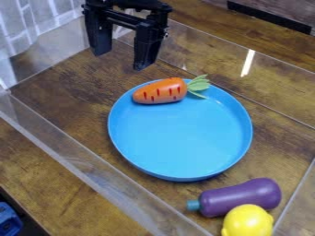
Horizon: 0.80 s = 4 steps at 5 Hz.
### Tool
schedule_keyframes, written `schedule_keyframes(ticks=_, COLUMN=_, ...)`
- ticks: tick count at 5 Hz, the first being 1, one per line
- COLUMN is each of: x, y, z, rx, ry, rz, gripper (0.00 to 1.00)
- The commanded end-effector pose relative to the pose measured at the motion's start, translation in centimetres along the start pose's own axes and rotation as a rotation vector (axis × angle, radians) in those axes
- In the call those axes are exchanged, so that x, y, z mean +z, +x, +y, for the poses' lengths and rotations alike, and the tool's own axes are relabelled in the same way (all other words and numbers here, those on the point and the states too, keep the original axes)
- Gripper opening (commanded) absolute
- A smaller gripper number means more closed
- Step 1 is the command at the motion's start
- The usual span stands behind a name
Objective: Put the lemon on the blue tray
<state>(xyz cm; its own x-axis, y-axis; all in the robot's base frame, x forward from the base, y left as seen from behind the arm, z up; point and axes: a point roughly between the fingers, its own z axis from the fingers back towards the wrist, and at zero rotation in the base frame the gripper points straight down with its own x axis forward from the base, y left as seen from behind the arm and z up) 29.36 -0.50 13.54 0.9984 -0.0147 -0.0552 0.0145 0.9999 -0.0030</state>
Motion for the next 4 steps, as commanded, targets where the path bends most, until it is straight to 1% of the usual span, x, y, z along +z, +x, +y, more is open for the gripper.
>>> schedule_keyframes(ticks=1, x=-0.6, y=-0.1, z=-0.7, rx=-0.007, ry=-0.001, rz=0.01, gripper=1.0)
schedule_keyframes(ticks=2, x=-1.5, y=-0.4, z=-2.8, rx=-0.032, ry=0.002, rz=0.005, gripper=1.0)
schedule_keyframes(ticks=4, x=-3.3, y=-1.4, z=-9.8, rx=-0.113, ry=0.005, rz=-0.031, gripper=1.0)
